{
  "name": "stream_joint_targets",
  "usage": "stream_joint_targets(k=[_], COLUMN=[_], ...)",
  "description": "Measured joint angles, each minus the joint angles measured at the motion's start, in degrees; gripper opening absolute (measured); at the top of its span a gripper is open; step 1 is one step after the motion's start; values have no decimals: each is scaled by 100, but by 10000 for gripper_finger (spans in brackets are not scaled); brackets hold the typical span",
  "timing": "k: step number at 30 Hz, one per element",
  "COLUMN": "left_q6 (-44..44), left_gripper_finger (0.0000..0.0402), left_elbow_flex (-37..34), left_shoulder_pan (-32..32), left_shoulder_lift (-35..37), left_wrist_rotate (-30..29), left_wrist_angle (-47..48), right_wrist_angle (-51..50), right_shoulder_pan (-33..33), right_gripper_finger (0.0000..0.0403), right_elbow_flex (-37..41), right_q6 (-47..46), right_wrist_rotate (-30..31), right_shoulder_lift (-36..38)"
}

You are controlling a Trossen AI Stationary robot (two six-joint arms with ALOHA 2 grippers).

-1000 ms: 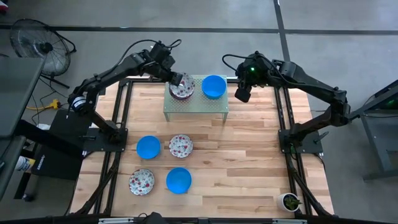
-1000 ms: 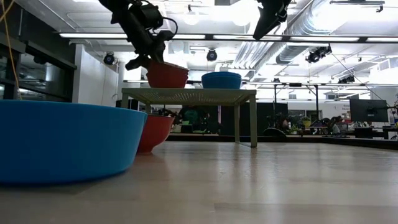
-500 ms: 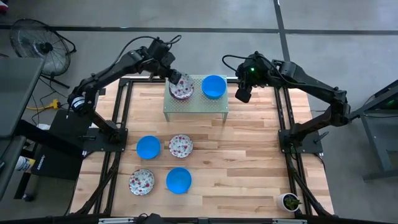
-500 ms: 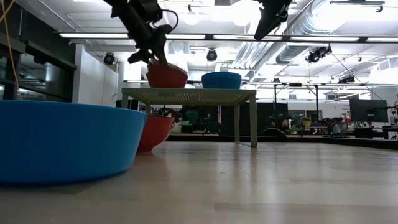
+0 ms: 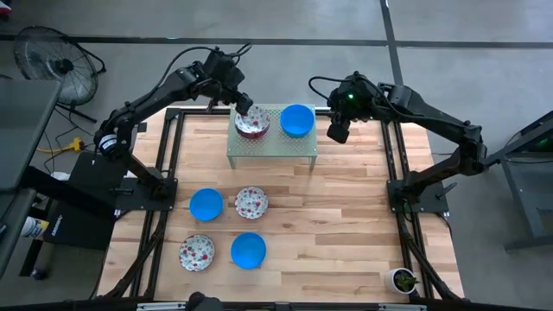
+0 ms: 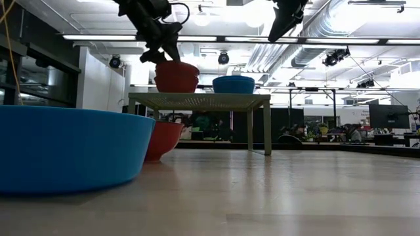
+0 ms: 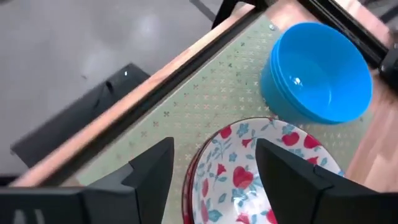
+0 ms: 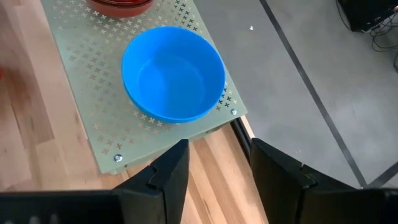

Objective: Pick & Place Mini bowls
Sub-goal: Stack the white and red bowl on top of the stacked white and red bowls on the shelf

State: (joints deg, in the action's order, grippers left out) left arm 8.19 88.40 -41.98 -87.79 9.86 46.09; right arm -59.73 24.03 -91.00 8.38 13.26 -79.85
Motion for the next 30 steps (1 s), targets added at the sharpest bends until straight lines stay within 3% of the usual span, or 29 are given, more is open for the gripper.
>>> stream_joint_targets(k=[6,16,22,30], left_q6=[-886,-1791,-1928,-1844], left_gripper_finger=[178,83,54,44], left_elbow_flex=[0,-157,-1112,-2387], left_shoulder_pan=[65,459,906,1294], left_shoulder_lift=[0,600,1188,1662], left_wrist_rotate=[-31,-961,-1224,-1713], left_wrist_angle=[126,-47,-954,-2344], right_wrist_angle=[-149,-376,-431,-434], right_shoulder_pan=[7,416,750,970], right_gripper_finger=[158,157,154,154], right_elbow_flex=[0,0,0,0], right_q6=[0,0,76,322], right_wrist_rotate=[-1,-58,-501,-527], right_shoulder_lift=[0,0,0,0])
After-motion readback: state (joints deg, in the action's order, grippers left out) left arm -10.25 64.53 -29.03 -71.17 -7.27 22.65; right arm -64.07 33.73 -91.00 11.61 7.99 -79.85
